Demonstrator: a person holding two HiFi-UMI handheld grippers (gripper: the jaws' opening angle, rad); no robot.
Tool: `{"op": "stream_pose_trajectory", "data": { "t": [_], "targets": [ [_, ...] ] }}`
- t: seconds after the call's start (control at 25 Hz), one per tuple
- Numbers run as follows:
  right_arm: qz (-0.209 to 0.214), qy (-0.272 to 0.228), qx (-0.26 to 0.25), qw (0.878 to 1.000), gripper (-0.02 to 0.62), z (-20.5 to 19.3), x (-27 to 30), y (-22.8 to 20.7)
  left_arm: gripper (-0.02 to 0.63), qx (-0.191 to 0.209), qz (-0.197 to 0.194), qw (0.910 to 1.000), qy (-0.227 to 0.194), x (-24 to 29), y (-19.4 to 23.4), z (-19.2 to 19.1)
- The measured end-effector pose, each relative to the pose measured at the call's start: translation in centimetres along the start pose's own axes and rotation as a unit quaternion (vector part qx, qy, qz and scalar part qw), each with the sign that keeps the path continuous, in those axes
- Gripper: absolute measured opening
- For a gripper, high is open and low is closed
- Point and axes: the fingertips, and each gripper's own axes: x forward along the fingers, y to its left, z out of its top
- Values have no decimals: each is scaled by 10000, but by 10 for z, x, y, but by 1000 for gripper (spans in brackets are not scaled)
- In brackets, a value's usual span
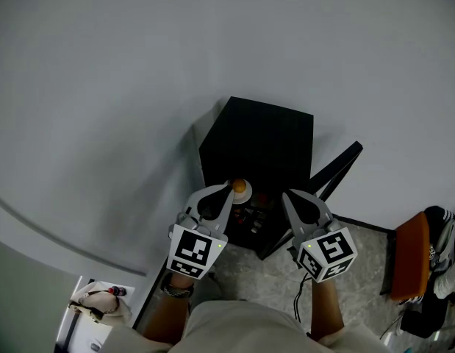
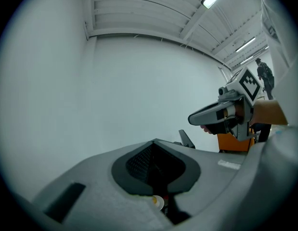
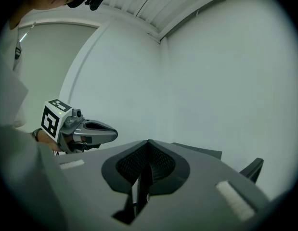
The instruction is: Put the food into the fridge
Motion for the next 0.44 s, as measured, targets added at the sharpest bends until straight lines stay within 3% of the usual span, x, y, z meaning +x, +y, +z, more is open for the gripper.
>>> {"op": "stream_pose_trajectory", "data": {
  "t": [0.44],
  "targets": [
    [-16,80,7,10000,6,-8,1,-1,5,-49,-169,9998,34,7,-8,-6]
  ]
}}
